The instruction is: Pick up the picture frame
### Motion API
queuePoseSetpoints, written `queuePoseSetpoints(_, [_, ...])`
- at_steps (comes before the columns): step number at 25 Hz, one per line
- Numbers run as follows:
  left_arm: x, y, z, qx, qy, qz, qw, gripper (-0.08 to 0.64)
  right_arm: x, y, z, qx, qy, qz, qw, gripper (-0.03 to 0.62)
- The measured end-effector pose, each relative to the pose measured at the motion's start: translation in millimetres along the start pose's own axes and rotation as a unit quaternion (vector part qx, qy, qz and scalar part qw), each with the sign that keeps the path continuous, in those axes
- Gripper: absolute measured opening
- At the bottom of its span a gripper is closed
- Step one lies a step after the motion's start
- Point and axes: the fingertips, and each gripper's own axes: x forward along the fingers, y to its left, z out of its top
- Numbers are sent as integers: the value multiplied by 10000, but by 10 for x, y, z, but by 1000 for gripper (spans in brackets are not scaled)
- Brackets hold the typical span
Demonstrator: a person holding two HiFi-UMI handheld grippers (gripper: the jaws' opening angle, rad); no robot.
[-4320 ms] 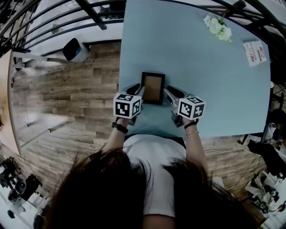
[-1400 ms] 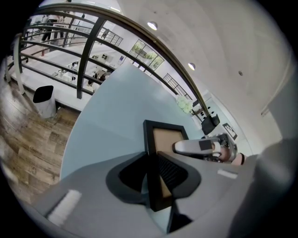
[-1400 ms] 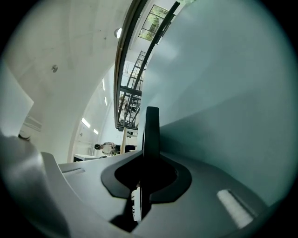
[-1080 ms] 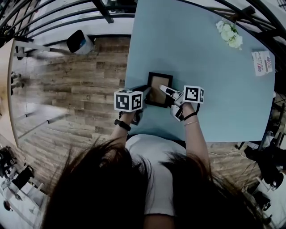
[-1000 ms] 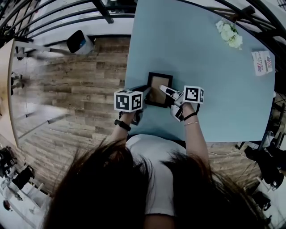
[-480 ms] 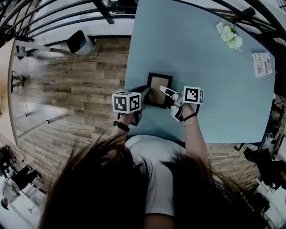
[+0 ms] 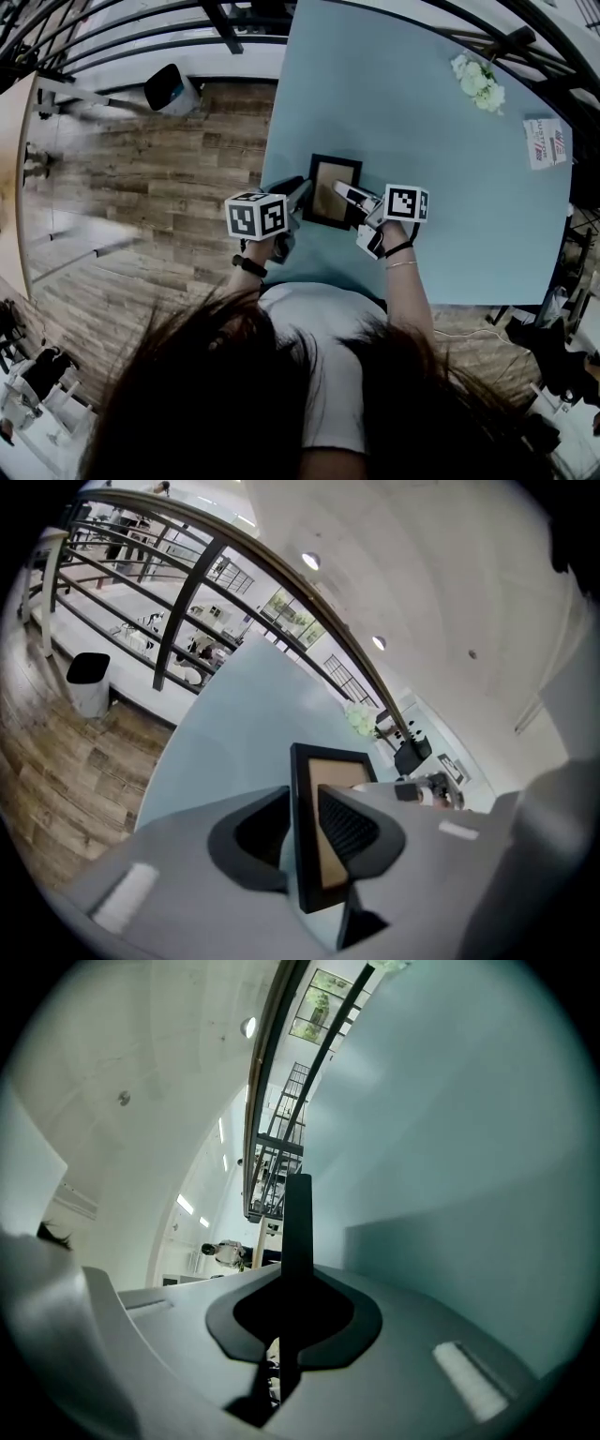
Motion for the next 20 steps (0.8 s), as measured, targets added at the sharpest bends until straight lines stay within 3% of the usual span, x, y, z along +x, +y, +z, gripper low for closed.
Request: queuePoseSetpoints(20, [-591,-730,435,929,-1098,-134,9895,124,-617,701,88,-1130,-509,155,9922,12])
